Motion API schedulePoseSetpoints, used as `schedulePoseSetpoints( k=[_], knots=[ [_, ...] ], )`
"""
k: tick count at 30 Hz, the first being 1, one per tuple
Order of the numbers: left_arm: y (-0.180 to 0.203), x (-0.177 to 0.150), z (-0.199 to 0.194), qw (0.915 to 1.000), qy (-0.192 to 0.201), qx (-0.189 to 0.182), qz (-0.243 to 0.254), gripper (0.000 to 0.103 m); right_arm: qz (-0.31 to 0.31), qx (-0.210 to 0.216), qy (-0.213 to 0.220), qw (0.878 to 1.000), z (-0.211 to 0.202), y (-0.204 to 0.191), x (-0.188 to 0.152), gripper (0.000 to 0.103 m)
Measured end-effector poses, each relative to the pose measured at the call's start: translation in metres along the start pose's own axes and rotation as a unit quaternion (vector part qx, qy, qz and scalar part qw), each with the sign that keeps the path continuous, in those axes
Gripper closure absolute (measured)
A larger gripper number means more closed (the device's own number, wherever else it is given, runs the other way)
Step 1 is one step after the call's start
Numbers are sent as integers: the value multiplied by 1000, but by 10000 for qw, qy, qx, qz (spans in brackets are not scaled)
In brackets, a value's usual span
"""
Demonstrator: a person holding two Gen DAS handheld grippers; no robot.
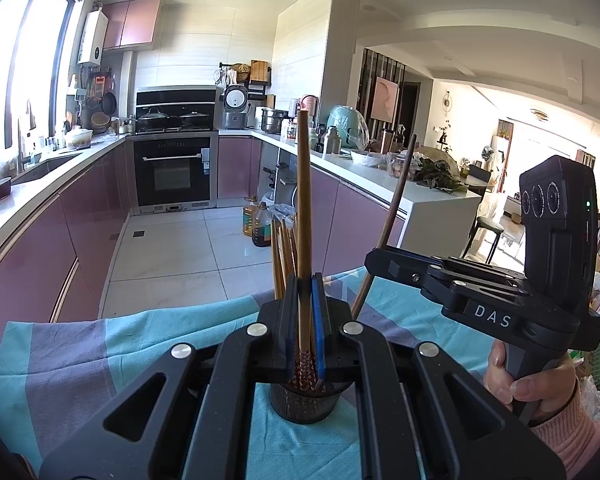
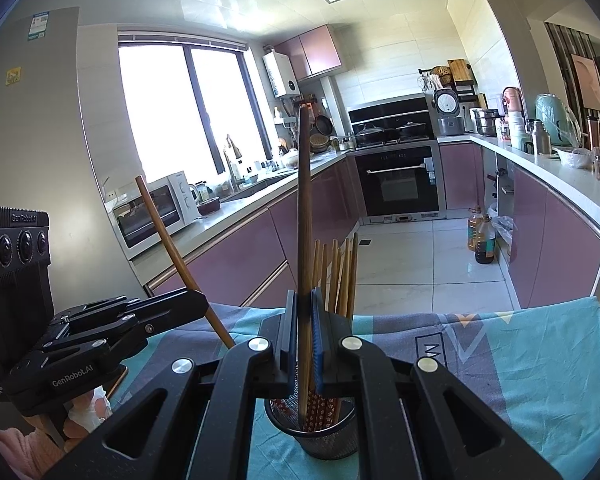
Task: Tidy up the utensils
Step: 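Lower the chopstick into the mesh cup with the left tool while the right tool lowers its own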
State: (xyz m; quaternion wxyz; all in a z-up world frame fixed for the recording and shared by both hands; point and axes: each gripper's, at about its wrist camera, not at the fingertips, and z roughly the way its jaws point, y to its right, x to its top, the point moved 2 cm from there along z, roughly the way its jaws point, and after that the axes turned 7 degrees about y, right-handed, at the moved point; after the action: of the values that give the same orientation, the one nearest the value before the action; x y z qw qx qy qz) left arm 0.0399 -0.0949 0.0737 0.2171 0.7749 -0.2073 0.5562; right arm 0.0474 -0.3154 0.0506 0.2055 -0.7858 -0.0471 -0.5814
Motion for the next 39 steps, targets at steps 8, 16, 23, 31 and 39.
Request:
schedulePoseSetpoints(
  k=[8,16,23,31,39],
  knots=[
    [4,-4,2,10000,-84,-1,-22,96,0,-16,-67,10000,5,2,-4,97],
    [-2,-7,3,9998,-174,-5,-38,96,1,-15,-154,9999,10,2,-10,97],
    [-6,-12,3,9997,-245,-21,-25,96,31,-26,-229,9997,14,3,-16,97],
    [-4,-10,9,9994,-337,-34,21,96,38,-28,-295,9996,17,1,-20,97],
    [-6,-10,9,9992,-394,-53,33,96,51,-28,-343,9994,17,2,-23,97]
  ],
)
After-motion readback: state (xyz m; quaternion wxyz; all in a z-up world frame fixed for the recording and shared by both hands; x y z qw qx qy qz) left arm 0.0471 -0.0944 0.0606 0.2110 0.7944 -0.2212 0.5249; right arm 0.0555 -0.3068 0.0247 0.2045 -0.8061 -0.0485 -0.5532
